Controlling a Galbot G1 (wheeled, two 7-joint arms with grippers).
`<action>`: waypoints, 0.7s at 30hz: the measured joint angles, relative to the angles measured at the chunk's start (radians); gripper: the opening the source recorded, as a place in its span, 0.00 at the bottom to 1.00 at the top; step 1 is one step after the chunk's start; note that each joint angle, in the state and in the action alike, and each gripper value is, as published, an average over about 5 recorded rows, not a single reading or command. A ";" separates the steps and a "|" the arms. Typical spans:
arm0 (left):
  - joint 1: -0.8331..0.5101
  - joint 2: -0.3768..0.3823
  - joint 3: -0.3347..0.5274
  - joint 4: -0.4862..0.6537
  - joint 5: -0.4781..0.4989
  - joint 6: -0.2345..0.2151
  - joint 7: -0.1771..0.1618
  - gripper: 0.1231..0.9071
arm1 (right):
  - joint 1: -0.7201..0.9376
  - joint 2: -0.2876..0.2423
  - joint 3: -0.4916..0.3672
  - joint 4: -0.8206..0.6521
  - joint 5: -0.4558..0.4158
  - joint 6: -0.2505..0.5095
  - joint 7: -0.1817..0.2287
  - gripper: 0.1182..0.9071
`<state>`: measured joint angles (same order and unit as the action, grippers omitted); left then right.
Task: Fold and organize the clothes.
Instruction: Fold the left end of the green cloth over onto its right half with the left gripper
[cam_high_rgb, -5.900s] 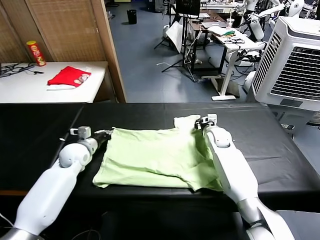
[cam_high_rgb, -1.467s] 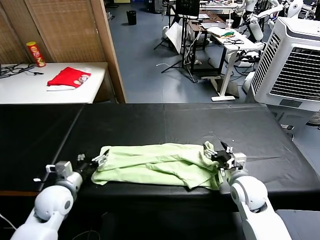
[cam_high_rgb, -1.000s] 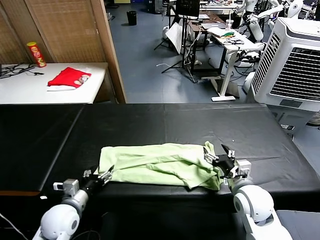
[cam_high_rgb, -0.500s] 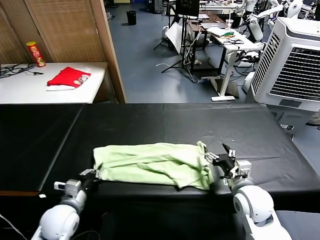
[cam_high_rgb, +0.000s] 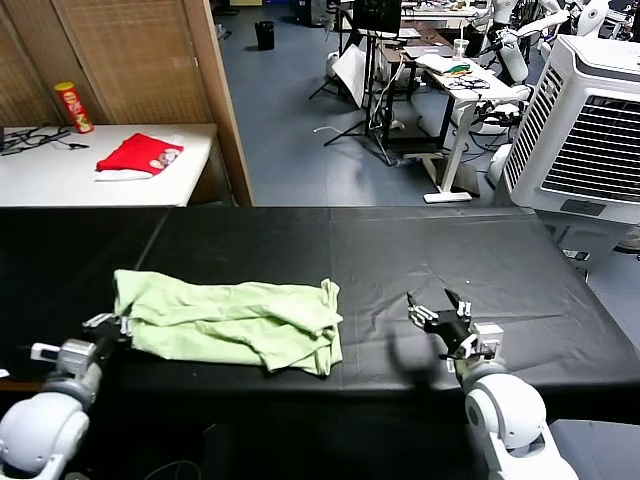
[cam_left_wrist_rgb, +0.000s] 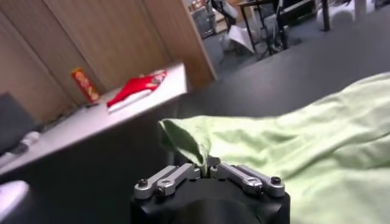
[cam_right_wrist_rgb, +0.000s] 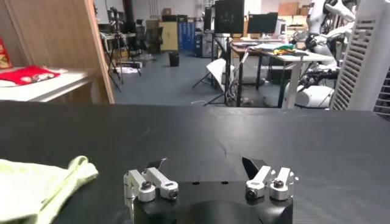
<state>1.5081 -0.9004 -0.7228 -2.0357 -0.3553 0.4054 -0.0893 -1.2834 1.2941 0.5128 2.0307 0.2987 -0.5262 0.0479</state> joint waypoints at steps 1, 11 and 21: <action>-0.005 -0.012 0.017 -0.022 -0.019 0.005 -0.007 0.05 | -0.003 0.004 0.003 0.001 -0.004 0.000 0.000 0.86; -0.103 -0.151 0.308 -0.115 -0.160 0.052 -0.048 0.05 | -0.042 0.040 0.034 0.004 -0.056 0.008 -0.001 0.86; -0.209 -0.268 0.515 -0.051 -0.091 0.034 -0.041 0.05 | -0.067 0.065 0.036 0.010 -0.083 0.009 -0.005 0.86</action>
<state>1.2992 -1.1679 -0.2081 -2.0863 -0.4462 0.4390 -0.1304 -1.3503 1.3588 0.5487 2.0407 0.2154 -0.5170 0.0432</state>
